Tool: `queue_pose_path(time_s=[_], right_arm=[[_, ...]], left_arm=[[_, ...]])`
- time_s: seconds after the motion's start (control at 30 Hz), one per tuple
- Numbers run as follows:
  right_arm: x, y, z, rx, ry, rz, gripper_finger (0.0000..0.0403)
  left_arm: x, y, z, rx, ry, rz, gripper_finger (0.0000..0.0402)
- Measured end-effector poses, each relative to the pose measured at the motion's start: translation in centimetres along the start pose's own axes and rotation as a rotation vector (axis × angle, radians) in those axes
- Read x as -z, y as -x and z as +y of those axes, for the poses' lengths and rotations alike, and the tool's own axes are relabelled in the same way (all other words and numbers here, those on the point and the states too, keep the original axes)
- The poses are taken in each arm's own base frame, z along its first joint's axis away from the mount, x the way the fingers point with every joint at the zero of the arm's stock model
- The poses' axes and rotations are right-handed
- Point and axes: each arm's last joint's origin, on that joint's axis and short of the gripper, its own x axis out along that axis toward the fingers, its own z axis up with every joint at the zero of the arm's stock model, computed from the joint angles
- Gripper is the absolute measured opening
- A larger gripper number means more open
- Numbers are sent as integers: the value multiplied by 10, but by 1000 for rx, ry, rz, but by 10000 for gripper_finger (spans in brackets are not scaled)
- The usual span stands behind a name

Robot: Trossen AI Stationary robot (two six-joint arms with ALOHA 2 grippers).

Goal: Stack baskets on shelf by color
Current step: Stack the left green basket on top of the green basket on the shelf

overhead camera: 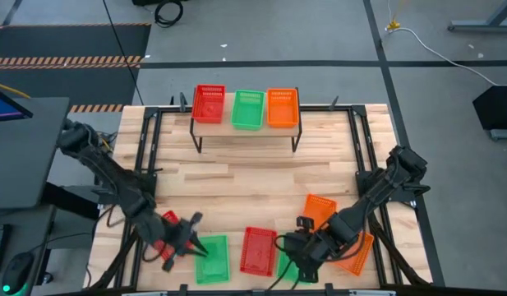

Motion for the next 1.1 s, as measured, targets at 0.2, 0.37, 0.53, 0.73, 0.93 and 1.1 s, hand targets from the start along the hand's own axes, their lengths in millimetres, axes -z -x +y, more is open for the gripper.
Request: queue_pose_path(time_s=[0.2, 0.37, 0.53, 0.73, 0.93, 1.1], right_arm=[[23, -11, 15, -61, -52, -4, 194], [36, -15, 23, -71, -58, -47, 194], [42, -17, 26, -68, -61, -64, 194], [41, -19, 27, -89, -55, -96, 194], [31, -21, 21, -83, 16, -119, 194], [23, -23, 13, -67, 100, -107, 194]], left_arm=[[-4, -29, -31, -70, 95, 235, 43], [-8, -48, -56, -125, 116, 389, 43], [-16, -68, -82, -167, 9, 422, 43], [-16, -90, -101, -157, 15, 431, 43], [0, -102, -106, -215, 70, 556, 43], [9, -108, -107, -232, 148, 586, 43]])
